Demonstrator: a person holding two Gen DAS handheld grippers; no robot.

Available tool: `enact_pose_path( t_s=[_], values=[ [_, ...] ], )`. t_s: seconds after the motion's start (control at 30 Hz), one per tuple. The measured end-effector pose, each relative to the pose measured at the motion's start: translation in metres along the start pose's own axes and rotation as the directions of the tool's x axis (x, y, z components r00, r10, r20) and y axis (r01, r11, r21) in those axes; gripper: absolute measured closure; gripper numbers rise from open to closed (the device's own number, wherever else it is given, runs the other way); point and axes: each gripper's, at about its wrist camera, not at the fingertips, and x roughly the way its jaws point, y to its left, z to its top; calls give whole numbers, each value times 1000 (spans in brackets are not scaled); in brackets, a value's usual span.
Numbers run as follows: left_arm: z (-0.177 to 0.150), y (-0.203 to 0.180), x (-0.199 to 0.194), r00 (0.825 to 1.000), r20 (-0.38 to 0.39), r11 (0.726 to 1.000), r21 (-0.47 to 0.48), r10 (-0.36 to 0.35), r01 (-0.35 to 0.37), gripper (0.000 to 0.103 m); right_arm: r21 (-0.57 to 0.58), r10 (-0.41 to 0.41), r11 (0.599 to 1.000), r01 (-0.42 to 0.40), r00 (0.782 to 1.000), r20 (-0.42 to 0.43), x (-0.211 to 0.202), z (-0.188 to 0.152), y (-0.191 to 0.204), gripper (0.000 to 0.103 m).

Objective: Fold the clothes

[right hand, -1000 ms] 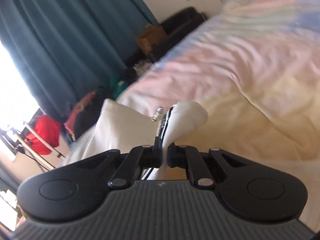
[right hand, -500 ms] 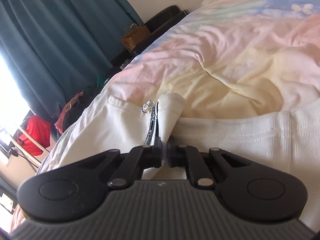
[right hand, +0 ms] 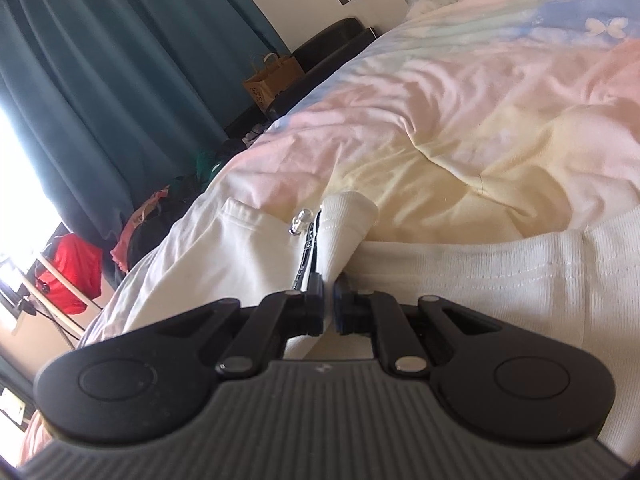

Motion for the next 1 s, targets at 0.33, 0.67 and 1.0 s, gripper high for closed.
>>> enact_pose_path(
  t_s=[0.33,0.67,1.0],
  values=[
    [-22,-49,42,973,56,927,294,225,-232,80,-115,-51,993,42,995,-83,-2,-8,9,93],
    [-62,-36,-87,992,9,914,387,126,-120,13,-322,-1,946,-24,997,-77,-78,-9,26,78],
    [-91,44,-213,978,57,952,226,198,-206,1,-391,53,918,-63,998,-36,-168,5,33,16]
  ],
)
